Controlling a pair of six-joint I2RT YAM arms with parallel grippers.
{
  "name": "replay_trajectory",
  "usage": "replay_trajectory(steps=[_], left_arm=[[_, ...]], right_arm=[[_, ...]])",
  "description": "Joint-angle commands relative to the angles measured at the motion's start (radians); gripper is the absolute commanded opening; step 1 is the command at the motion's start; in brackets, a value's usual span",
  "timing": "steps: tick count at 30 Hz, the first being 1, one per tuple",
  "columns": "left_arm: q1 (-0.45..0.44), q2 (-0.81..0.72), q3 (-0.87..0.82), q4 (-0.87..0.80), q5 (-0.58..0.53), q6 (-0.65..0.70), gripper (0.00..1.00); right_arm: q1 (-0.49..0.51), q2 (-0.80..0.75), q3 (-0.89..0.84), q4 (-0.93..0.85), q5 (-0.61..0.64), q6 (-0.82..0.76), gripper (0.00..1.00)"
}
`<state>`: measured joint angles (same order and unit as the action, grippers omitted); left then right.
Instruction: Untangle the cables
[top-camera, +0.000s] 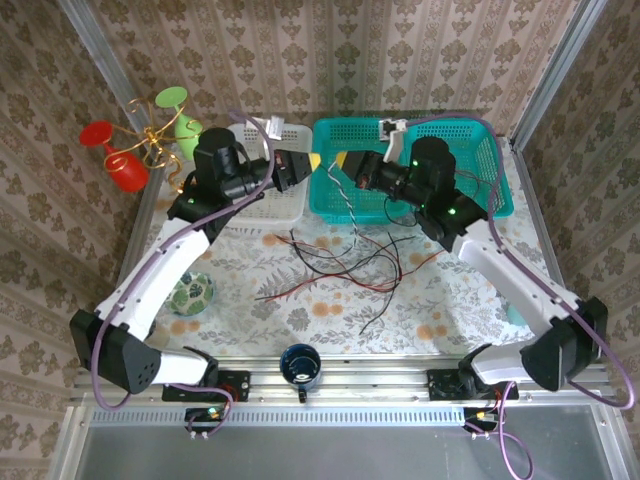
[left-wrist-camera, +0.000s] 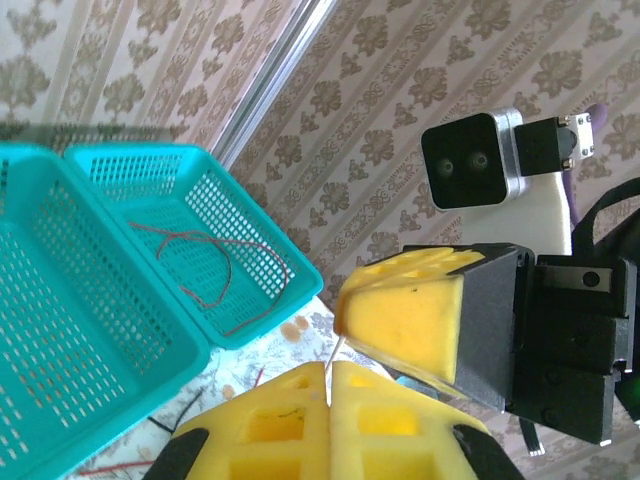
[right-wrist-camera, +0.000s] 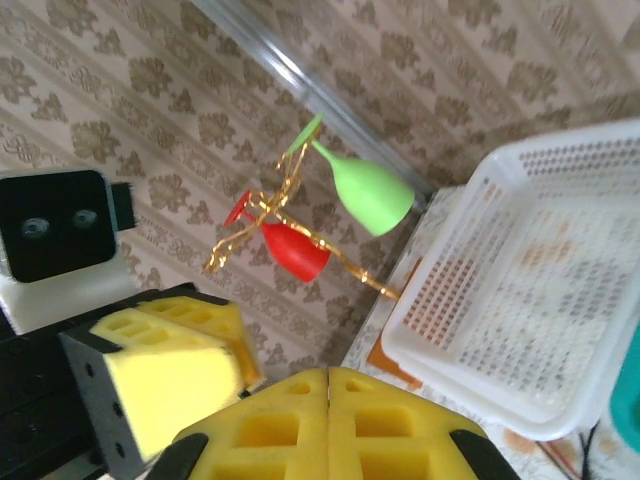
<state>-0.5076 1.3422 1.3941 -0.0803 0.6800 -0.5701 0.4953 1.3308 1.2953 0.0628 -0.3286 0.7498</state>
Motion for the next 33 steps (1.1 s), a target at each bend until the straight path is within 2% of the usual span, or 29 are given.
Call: replay_trajectory(steps=[1,7,16,24,33], left_arm=[[-0.032,0.01,0.132,-0.186,-0.091,0.157,0.0],[-0.075,0.065,0.361,-0.425,-0.199,0.291,0.0],[-0.081,0.061,0.495,-0.552,-0.292,0.353,0.0],[-0.045,0.01,0.444,-0.589,-0.343,0.348,0.0],[0.101,-0.059,0.376,-0.541,-0.366,0.252,0.0]], right_arm=[[0.003,-0.085,0.039,-0.026,0.187,-0.087,0.0],[0.003,-0.147,0.062,-0.016,0.368,-0.158,0.0],[0.003,-0.163,0.134,-0.058,0.556,-0.224,0.0],[-0.011,-0.179,0.145,-0.118,0.667,-0.271,0.0],[-0.077,-0.213,0.092,-0.146,0.756,-0.24,0.0]])
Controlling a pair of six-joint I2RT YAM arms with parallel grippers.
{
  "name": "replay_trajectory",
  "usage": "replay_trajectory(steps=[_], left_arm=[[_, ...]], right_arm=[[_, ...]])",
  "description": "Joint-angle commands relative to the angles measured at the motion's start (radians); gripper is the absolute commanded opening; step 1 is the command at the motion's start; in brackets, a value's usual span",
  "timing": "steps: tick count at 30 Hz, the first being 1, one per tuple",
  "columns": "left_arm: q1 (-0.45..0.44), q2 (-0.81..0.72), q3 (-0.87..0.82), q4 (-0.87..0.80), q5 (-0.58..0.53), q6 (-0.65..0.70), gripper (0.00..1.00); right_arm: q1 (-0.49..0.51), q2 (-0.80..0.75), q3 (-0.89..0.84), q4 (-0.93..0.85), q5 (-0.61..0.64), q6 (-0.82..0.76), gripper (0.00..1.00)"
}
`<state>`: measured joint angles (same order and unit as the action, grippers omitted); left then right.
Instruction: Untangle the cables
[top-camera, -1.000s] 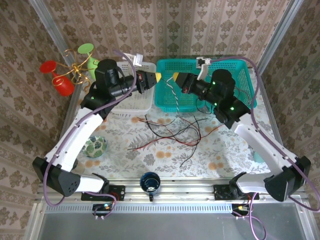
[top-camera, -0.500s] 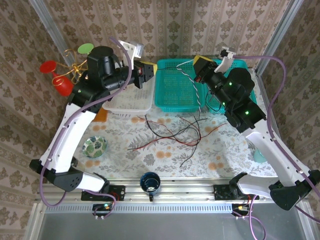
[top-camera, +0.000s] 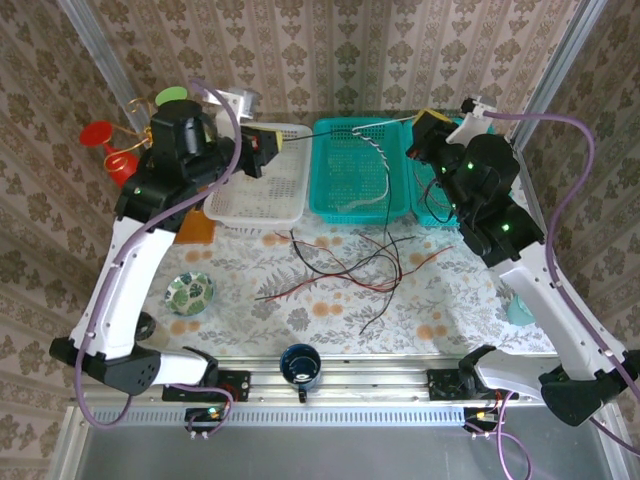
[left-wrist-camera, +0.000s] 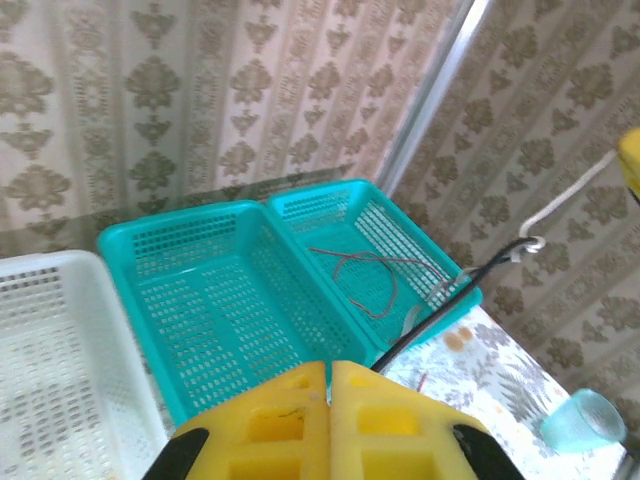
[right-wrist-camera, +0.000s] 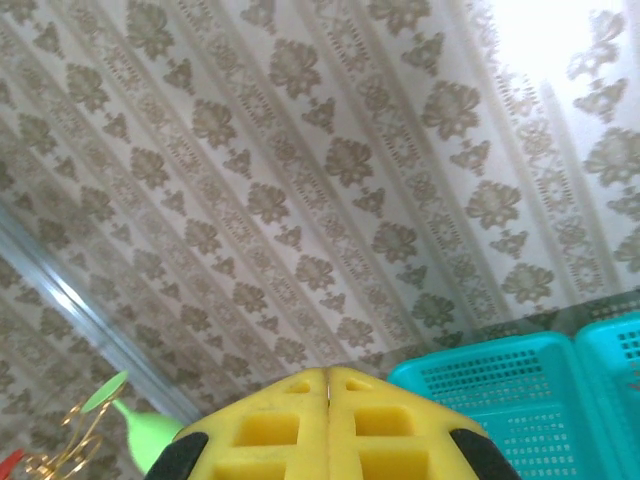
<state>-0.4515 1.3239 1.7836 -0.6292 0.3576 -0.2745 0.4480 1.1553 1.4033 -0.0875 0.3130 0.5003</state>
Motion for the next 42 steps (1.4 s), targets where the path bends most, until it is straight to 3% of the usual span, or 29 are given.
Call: replay_trajectory(steps=[1,10,17,22,33,42], left_arm=[[0.058,-0.05,-0.021,0.022,-0.045,-0.053,0.0],[0.173,-0.156,-0.174,0.196,-0.193,-0.181,0.0],[0.231,-0.233,-0.272,0.293,-0.343,-0.184,0.0],[0.297,-0.255,-0.3,0.269,-0.316,-0.198,0.0],[0.603,-0.372,-0.474,0.223,-0.049,-0.351,0.0],[0.76,-0.39,-0.526,0.184,0.07,-0.411,0.0]], right_arm=[[-0.041,-0.044,-0.021,0.003,0.122,0.015,0.0],[-0.184,-0.062,0.002,-0.004,0.053,0.033,0.0],[-0.242,-0.037,0.074,0.002,0.017,-0.024,0.0],[-0.268,-0.028,0.099,0.003,0.006,-0.046,0.0],[-0.313,-0.002,0.133,-0.006,-0.042,-0.028,0.0],[-0.357,-0.013,0.111,-0.015,0.007,-0.065,0.0]])
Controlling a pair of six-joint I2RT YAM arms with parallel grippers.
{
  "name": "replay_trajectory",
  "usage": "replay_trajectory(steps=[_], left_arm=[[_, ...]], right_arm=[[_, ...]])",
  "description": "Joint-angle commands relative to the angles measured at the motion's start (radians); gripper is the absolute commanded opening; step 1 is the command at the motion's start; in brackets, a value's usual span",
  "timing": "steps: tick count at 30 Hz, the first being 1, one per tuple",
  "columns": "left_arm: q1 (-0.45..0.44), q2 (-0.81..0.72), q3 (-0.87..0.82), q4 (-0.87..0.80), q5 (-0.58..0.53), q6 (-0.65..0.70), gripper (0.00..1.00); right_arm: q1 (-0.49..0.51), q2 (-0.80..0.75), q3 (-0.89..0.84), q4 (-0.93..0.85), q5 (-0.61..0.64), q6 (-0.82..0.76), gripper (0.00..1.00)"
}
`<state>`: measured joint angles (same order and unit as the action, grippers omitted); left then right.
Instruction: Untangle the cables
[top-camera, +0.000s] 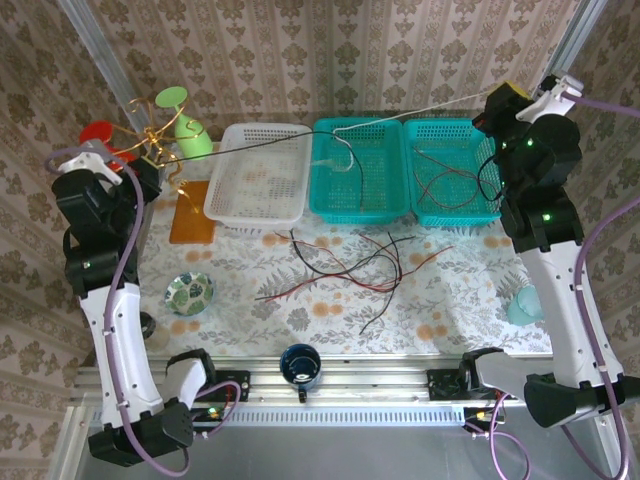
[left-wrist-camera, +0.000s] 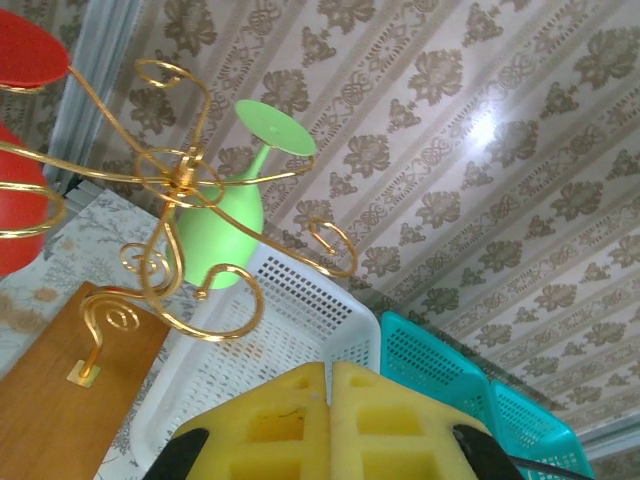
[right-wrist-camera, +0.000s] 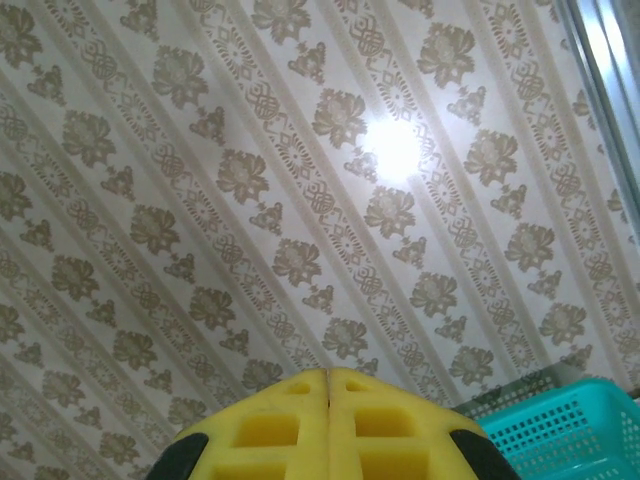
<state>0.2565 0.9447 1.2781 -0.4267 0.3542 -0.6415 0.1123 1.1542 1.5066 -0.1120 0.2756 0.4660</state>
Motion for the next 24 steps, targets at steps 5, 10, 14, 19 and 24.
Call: replay_trajectory(steps=[5,10,14,19,24], left_arm=[[0.071,-0.007,-0.04,-0.002,0.114,-0.057,0.0],[0.123,-0.001,-0.047,-0.057,0.109,-0.038,0.0],[0.098,-0.003,-0.082,0.029,0.172,-0.101,0.0],[-0.004,-0.007,-0.061,0.023,0.121,-0.065,0.0],[-0.06,-0.016,-0.013,0.009,0.09,-0.048,0.0]], right_arm=[[-0.059,-0.022,-0.028,-0.009,0.02,-0.014,0.0],[-0.086,-0.009,-0.033,-0.057,0.094,-0.052,0.0],[-0.131,-0.003,-0.05,-0.09,0.018,-0.014,0.0],[-0.131,0.01,-0.061,-0.077,-0.073,0.018,0.0],[-0.131,0.03,-0.003,-0.073,-0.105,0.0,0.0]])
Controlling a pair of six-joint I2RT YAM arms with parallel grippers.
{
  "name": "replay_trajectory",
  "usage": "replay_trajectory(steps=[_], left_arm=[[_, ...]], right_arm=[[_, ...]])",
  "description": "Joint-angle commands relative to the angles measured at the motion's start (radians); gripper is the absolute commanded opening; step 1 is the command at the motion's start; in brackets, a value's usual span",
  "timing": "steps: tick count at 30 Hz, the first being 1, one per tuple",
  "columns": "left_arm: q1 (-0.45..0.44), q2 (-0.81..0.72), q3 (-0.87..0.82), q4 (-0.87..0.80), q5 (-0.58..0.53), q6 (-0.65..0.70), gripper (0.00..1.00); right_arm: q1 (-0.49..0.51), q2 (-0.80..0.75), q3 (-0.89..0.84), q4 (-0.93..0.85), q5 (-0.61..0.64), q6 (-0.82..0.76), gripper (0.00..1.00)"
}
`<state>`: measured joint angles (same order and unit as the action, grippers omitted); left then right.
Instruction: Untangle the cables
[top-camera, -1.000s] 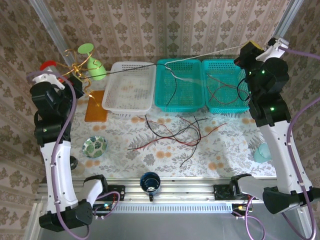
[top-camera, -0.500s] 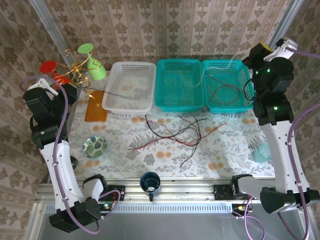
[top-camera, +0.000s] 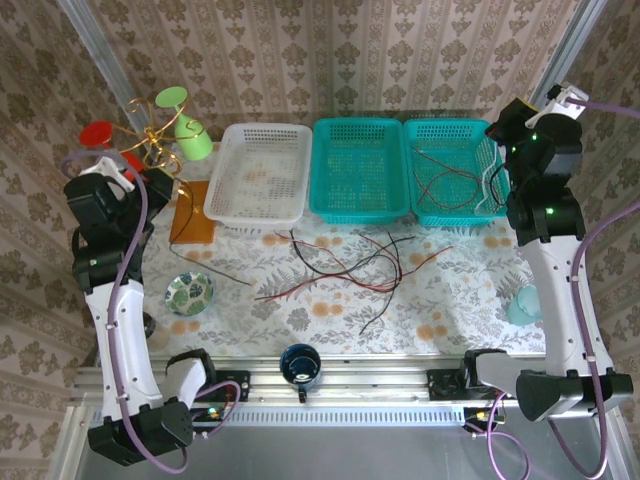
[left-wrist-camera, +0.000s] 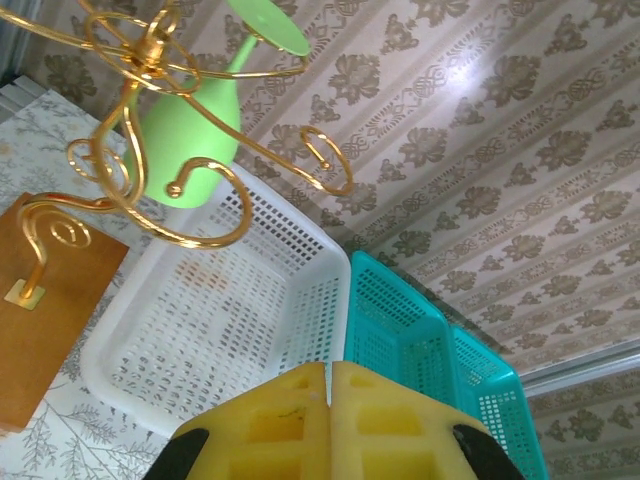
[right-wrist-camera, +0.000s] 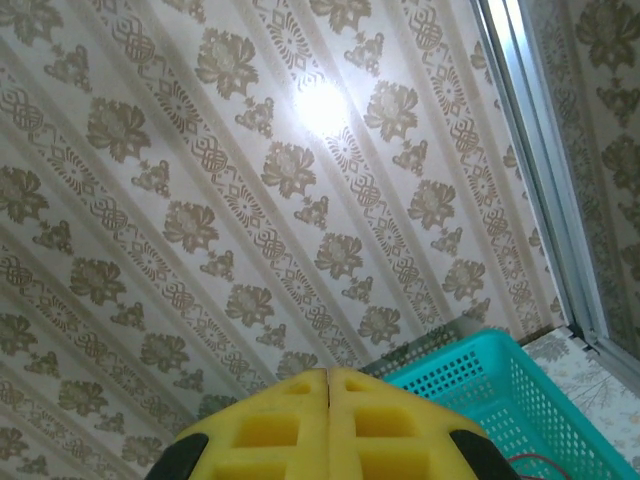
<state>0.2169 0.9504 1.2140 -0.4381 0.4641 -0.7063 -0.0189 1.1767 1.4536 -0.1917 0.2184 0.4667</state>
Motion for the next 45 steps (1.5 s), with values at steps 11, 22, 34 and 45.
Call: replay_trajectory(steps=[11,22,34,45], left_arm=[[-0.169,0.0,0.046,0.031,-0.102,0.037,0.0],[-0.253,-0.035,-0.048,0.059,-0.148,0.012,0.0],[-0.28,-0.051,-0.069,0.052,-0.161,0.009,0.0],[-0.309,-0.049,-0.106,0.076,-0.175,0.002,0.0]], right_arm=[[0.149,0.207,0.384,0.021,-0.167,0.118,0.0],[0.273,0.662,0.891,-0.039,-0.09,0.133,0.0],[0.282,0.959,1.172,-0.092,-0.104,0.11,0.0],[0.298,1.019,1.213,-0.207,-0.119,0.121,0.0]])
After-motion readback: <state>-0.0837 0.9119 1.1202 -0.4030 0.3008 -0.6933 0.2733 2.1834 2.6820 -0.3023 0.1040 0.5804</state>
